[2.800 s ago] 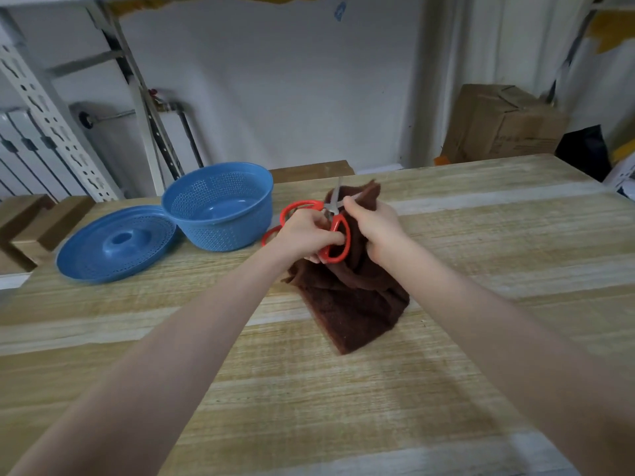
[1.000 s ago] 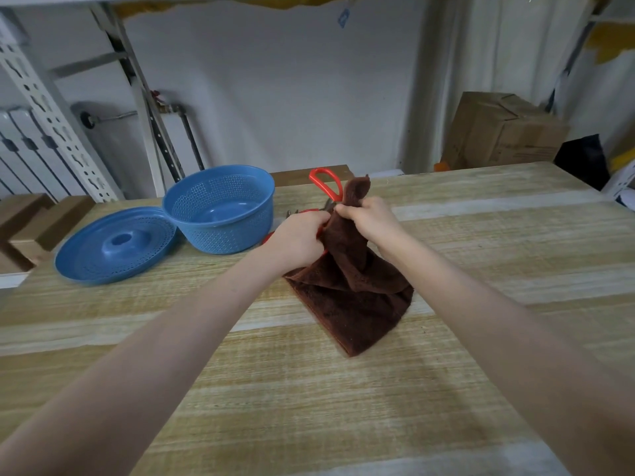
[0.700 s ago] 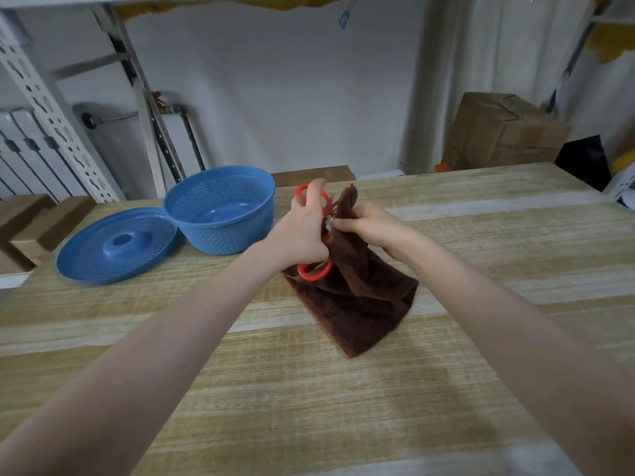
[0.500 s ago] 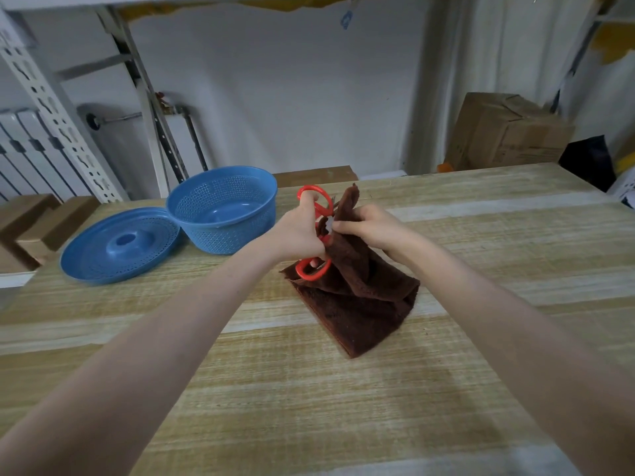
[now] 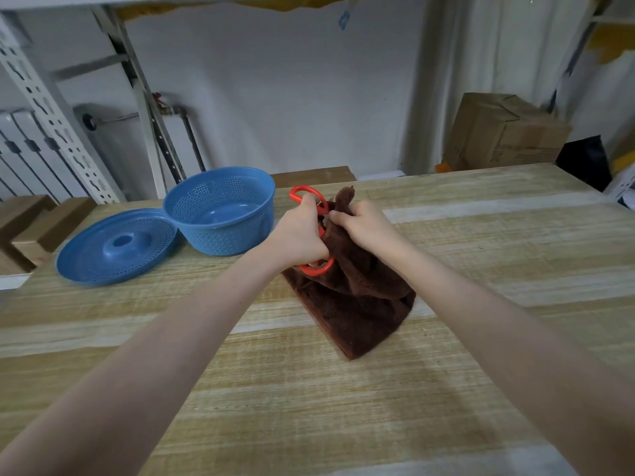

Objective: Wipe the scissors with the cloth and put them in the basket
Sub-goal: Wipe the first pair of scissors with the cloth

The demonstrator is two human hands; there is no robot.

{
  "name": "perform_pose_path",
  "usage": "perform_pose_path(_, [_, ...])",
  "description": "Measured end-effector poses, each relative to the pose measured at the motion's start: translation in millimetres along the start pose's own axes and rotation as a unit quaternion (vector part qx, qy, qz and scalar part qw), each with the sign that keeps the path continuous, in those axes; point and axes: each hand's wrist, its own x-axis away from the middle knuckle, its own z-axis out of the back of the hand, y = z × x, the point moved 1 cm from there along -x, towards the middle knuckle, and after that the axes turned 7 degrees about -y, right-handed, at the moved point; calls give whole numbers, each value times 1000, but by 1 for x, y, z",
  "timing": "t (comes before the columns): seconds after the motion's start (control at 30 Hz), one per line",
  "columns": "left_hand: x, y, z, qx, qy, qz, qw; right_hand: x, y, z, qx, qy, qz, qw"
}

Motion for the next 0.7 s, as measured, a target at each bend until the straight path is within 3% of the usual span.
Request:
perform_pose_path(0.1, [-3, 0, 1, -9, 16, -8, 1000, 3, 2, 6, -105, -40, -11, 994])
perform_pose_path(0.2, [-5, 1, 0, -38, 35, -24, 998, 4, 4, 8, -115, -65, -16, 991])
perform_pose_path(0.53, [-7, -2, -10, -41, 103, -58, 992, 1, -10, 2, -98, 24, -50, 994])
perform_pose_path(0.7, [-8, -4, -9, -32, 117, -71, 990, 3, -9, 3, -132, 44, -21, 990])
